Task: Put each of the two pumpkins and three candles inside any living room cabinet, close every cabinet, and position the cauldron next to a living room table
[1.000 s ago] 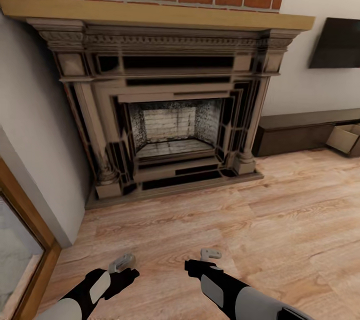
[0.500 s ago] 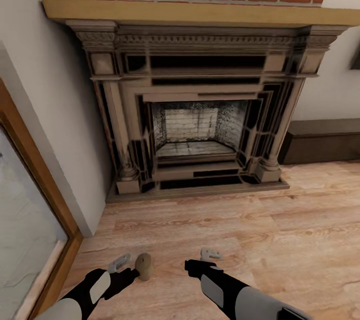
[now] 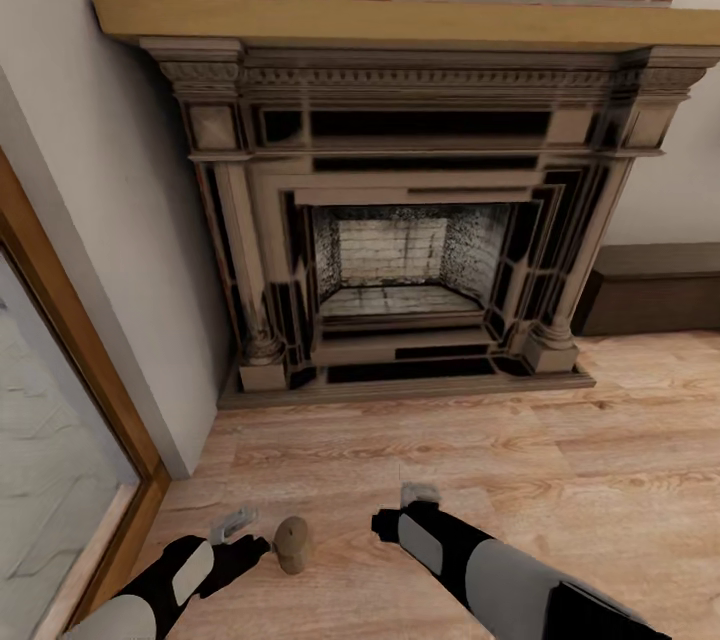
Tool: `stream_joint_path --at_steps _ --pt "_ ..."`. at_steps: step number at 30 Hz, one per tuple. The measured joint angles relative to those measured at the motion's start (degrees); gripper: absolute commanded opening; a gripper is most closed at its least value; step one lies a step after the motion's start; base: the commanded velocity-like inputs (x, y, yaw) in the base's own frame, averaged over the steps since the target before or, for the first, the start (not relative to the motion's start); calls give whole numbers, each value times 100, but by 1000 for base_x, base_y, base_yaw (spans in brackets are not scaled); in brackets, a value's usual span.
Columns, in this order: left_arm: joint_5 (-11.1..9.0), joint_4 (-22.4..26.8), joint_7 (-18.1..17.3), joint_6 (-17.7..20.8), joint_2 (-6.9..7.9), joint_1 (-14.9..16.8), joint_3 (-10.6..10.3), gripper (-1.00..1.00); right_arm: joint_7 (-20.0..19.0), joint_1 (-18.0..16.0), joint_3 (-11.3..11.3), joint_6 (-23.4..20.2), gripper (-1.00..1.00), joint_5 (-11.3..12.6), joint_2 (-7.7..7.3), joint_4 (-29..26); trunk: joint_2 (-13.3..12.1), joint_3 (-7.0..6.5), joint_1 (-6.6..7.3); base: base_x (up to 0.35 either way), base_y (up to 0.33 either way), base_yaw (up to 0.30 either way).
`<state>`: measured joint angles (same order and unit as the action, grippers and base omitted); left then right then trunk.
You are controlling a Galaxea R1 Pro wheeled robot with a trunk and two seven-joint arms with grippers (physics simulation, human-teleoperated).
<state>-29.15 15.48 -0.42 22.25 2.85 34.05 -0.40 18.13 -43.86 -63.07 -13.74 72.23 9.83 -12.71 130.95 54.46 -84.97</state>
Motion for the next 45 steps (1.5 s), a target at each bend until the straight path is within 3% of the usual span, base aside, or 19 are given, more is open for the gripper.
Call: stream_joint_path --at_steps 2,6,10,13,18,21,25,35,45 --pt "-26 14 6 149 147 36 0 100 113 -296 5 -223 100 2 -17 -101 0 0 0 0 0 0" --pt "-35 269 28 804 393 173 0 100 176 -706 49 -898 100 -9 -97 -1154 0 -1 0 0 0 0" --pt "-19 442 143 951 475 227 0 100 169 -788 388 -1105 100 -8 -484 -1983 0 0 0 0 0 0" --pt "-4 540 483 982 475 244 6 100 108 -805 843 -1363 100 -8 -838 -2353 0 0 0 0 0 0" --pt "-33 771 775 1003 429 257 8 100 51 -810 1398 -2003 100 -10 -1127 -3404 0 0 0 0 0 0" --pt "-27 796 792 1006 401 259 8 100 52 -811 1834 -2111 100 -14 -1540 -4164 0 0 0 0 0 0" --pt "-17 830 704 1014 393 260 -3 100 70 -810 2029 -2160 100 9 -1809 -4751 0 0 0 5 0 0" --pt "-12 839 690 1016 391 260 -13 100 72 -810 2066 -2174 100 13 -1865 -4929 0 0 3 261 -18 0" --pt "-19 838 681 1015 396 260 -16 100 66 -811 2060 -2176 100 12 -1865 -4943 0 0 1 133 -216 0"
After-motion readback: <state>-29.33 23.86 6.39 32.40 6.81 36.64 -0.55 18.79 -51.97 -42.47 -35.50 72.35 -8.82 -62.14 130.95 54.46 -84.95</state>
